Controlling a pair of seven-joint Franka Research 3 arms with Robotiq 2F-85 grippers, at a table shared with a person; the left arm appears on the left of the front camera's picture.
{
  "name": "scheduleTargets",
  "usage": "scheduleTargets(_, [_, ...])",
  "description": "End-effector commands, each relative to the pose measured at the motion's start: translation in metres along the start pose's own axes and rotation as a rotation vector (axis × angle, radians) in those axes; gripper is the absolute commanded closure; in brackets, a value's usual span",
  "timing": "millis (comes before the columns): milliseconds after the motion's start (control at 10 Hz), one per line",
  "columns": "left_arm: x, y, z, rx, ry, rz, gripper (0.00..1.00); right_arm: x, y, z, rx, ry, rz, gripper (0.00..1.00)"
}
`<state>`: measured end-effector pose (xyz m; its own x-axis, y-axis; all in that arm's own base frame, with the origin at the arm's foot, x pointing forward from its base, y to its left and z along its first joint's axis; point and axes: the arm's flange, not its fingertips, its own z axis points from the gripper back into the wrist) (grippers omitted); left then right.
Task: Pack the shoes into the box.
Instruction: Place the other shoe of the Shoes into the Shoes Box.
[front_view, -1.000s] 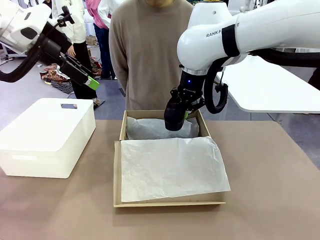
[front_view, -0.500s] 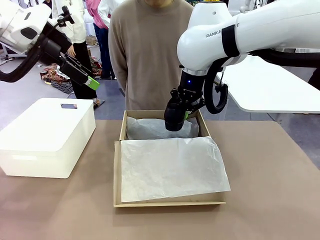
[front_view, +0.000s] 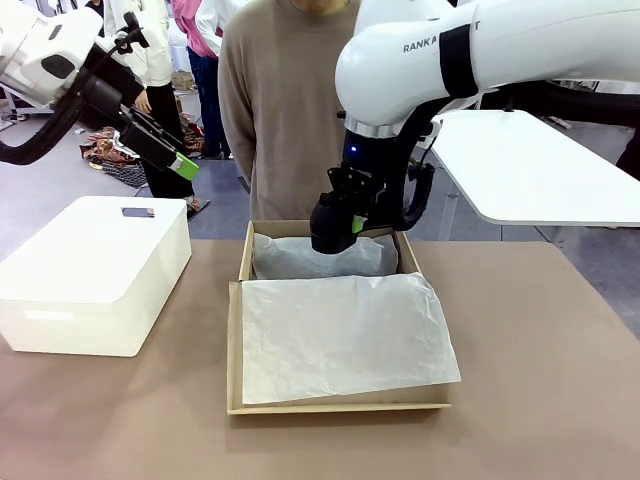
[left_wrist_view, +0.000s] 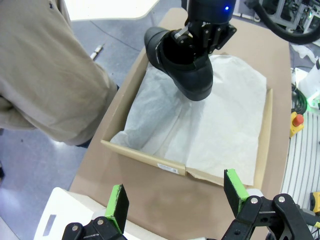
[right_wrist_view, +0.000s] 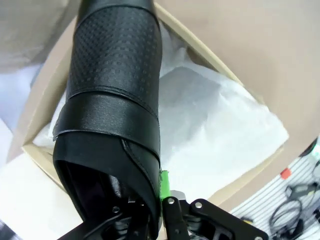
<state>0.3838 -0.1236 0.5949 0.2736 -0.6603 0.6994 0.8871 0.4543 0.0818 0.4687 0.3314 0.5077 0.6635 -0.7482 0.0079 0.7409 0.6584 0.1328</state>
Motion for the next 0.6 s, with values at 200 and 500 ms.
scheduleTargets(200, [-0.001, 0.001, 0.0, -0.015, -0.017, 0.0, 0.0, -0.041, 0.023, 0.01, -0.002, -0.122, -0.235, 1.0])
scheduleTargets(500, [-0.001, 0.001, 0.0, -0.015, -0.017, 0.0, 0.0, -0.049, 0.031, 0.006, 0.038, -0.067, -0.279, 1.0])
